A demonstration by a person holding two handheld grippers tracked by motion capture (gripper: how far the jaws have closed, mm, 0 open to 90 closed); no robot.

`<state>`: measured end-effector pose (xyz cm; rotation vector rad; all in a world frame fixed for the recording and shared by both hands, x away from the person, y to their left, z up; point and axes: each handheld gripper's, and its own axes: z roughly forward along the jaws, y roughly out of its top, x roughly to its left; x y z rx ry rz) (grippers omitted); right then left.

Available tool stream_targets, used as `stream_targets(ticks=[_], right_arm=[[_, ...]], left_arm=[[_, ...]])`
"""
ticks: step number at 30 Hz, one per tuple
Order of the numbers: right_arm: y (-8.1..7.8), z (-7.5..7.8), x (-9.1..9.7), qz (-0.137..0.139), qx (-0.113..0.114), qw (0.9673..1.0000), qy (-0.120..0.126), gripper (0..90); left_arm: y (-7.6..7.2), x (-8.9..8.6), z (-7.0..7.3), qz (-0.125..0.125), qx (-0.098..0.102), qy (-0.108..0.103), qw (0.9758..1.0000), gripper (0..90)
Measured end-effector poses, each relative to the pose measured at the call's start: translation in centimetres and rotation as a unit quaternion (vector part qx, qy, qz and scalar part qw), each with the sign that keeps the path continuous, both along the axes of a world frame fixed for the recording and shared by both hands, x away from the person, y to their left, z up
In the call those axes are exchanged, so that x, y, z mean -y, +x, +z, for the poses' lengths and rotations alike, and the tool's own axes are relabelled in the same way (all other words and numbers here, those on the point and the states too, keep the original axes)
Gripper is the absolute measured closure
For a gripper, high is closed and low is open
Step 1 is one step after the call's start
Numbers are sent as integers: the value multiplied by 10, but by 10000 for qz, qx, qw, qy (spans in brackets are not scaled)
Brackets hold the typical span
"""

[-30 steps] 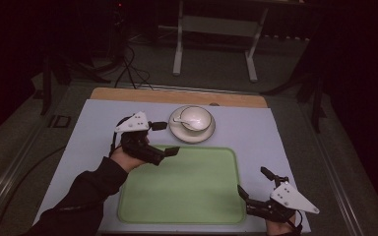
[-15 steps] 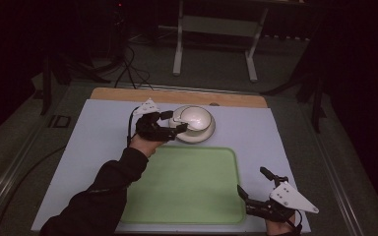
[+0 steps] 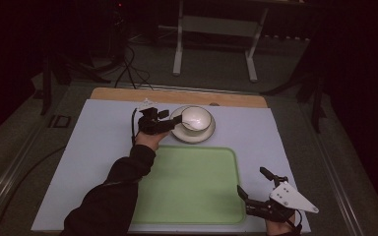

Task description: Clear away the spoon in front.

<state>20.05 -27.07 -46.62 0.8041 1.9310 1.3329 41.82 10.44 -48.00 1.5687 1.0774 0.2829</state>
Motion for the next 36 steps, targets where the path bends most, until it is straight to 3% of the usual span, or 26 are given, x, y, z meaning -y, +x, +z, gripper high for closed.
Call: stream_targets(ticks=[3,6,11,15,22,28,36], right_arm=[[0,0,0,5,1,10000,-4,108],[0,0,0,13,-11,10000,-1,108],[1,-1,0,34,-32,10000,3,108],[1,-1,0,39,-52,10000,16,108],[1,-1,0,53,-59,10000,18,109],[1,-1,1,56,-68,10000,12,109],[1,-1,0,47,-51,10000,-10,109]], left_arm=[[5,2,-7,245,-185,-12,9995,283],[11,3,-15,399,-466,-162,9980,283],[18,9,-23,383,-834,-297,9953,296],[21,11,-29,419,-1030,-546,9923,385],[23,15,-38,476,-1162,-710,9895,555],[24,16,-43,450,-1106,-781,9898,698],[28,16,-47,404,-1182,-1056,9865,754]])
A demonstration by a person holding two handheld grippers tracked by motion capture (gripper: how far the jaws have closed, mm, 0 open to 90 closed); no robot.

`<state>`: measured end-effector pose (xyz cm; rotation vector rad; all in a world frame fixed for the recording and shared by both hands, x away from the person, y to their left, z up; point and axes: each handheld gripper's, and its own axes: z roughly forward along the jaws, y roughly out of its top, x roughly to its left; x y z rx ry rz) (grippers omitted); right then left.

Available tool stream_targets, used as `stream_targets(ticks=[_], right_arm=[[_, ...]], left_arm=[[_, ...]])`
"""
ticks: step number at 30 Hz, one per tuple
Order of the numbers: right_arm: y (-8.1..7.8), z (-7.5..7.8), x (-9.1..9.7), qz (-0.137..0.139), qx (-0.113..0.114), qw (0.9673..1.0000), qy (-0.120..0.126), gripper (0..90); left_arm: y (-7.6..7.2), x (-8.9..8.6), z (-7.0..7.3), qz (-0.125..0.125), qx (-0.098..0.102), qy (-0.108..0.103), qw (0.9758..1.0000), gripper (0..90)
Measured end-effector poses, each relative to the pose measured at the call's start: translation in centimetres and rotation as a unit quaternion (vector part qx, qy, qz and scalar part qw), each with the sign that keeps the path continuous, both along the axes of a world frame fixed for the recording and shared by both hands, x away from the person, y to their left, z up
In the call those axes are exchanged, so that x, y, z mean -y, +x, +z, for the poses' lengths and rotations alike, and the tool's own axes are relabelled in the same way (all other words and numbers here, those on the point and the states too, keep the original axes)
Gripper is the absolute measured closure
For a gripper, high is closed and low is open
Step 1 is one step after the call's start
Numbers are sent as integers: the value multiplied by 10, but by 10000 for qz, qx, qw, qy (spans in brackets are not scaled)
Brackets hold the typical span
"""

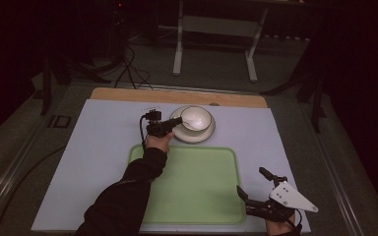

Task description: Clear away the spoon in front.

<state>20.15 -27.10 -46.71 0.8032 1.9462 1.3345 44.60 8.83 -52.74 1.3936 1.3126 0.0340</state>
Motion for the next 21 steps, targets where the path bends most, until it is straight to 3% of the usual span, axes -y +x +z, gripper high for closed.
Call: stream_targets(ticks=[13,21], right_arm=[[1,-1,-1,-6,-48,10000,-55,109],[2,-2,-1,3,-59,10000,-62,110]], left_arm=[[1,-4,1,3,-7,-301,9995,836],[-1,-3,7,-110,115,-188,9997,845]])
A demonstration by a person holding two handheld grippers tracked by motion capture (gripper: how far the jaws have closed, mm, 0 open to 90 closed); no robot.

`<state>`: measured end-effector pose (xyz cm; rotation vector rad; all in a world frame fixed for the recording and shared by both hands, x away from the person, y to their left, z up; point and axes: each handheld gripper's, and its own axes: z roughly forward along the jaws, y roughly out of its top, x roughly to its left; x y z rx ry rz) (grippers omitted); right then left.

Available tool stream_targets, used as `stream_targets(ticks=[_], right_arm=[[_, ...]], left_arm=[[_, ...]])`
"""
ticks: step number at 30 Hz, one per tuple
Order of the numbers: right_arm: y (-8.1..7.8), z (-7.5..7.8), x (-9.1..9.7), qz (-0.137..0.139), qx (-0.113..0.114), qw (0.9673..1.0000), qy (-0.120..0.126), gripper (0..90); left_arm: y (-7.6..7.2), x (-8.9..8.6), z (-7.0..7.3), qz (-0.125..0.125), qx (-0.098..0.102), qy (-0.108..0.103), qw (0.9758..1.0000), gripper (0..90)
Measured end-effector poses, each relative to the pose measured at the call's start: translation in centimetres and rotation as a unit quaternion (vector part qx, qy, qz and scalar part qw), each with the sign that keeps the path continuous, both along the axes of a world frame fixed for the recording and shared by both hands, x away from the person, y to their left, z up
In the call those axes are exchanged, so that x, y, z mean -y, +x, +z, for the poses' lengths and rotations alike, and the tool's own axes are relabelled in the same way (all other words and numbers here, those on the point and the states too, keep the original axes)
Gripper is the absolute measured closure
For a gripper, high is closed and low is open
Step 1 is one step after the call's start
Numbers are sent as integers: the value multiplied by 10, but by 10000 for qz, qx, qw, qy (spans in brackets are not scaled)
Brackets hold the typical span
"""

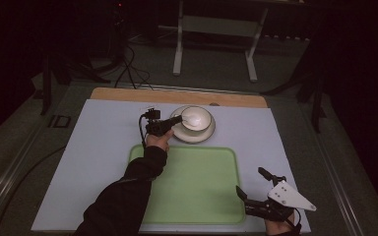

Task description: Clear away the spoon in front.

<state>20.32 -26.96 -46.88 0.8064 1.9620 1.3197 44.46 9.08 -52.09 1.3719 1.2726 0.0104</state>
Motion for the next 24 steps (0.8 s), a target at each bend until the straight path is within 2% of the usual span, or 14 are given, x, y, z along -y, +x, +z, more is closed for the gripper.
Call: stream_targets(ticks=[2,3,5,6,8,9,13,14,16,24], right_arm=[[0,0,0,10,-3,10000,3,110],[0,0,0,4,0,10000,-6,110],[0,0,0,10,-5,10000,-2,110],[0,0,0,4,0,10000,-6,110],[0,0,0,9,1,10000,0,110],[0,0,0,6,-3,10000,6,110],[0,0,0,1,8,10000,9,110],[0,0,0,1,8,10000,9,110],[-1,1,0,4,31,10000,13,110],[-1,1,0,-6,43,10000,20,110]], left_arm=[[-1,0,2,-51,9,-96,9999,845],[-2,1,3,-25,76,-15,10000,845],[-3,0,7,-124,115,-78,9998,845],[-4,1,9,-117,156,-21,9998,846],[-6,1,14,-225,220,-46,9995,847],[-7,1,19,-235,268,20,9994,848],[-12,-2,33,-370,372,67,9986,848],[-12,-2,33,-370,372,67,9986,848],[-16,-5,43,-438,440,102,9980,849],[-27,-13,67,-746,538,425,9948,849]])
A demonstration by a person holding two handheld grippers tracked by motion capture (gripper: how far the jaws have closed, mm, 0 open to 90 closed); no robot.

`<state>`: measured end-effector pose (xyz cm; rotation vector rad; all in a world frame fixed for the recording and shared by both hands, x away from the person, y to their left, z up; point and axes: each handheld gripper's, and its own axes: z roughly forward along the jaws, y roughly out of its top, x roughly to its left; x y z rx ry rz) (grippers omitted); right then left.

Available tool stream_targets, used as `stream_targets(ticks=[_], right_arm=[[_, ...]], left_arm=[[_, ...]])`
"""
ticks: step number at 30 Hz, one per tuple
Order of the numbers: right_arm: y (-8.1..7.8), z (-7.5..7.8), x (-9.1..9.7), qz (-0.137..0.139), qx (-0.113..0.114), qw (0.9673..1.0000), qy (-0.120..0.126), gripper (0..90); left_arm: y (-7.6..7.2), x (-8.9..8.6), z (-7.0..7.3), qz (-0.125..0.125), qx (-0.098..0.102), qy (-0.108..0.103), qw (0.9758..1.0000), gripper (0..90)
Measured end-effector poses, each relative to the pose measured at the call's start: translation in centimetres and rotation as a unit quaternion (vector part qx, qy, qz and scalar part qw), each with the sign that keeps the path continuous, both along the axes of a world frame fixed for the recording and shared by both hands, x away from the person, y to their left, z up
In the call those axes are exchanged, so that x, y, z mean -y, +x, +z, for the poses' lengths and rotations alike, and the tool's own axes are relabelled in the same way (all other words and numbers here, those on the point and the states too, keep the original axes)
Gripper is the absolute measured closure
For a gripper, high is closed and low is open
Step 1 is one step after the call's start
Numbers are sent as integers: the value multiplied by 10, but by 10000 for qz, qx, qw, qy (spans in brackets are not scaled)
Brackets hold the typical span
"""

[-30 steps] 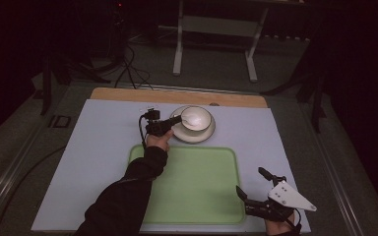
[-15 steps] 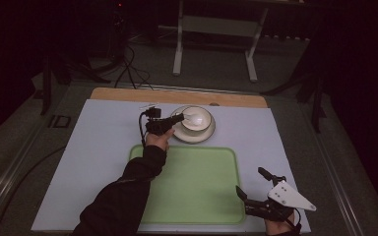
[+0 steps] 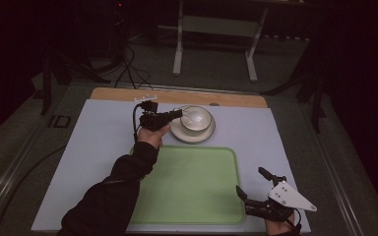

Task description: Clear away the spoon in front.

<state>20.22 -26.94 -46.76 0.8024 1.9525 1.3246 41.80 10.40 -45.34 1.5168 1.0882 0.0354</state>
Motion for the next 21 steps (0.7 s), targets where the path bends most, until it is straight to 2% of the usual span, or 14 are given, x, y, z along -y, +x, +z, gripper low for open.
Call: stream_targets(ticks=[5,9,11,16,21], right_arm=[[-1,0,0,-1,24,10000,23,110],[-1,1,1,-1,44,10000,39,110],[-1,1,1,3,46,10000,36,110],[-1,1,1,-3,45,10000,36,110],[-1,1,0,0,53,10000,22,110]], left_arm=[[-8,-6,13,-224,29,139,9996,849],[-15,-10,24,-516,1,340,9981,849],[-20,-12,30,-725,8,444,9964,849],[-33,-14,42,-1167,22,812,9898,849],[-46,-22,48,-1483,37,921,9846,849]])
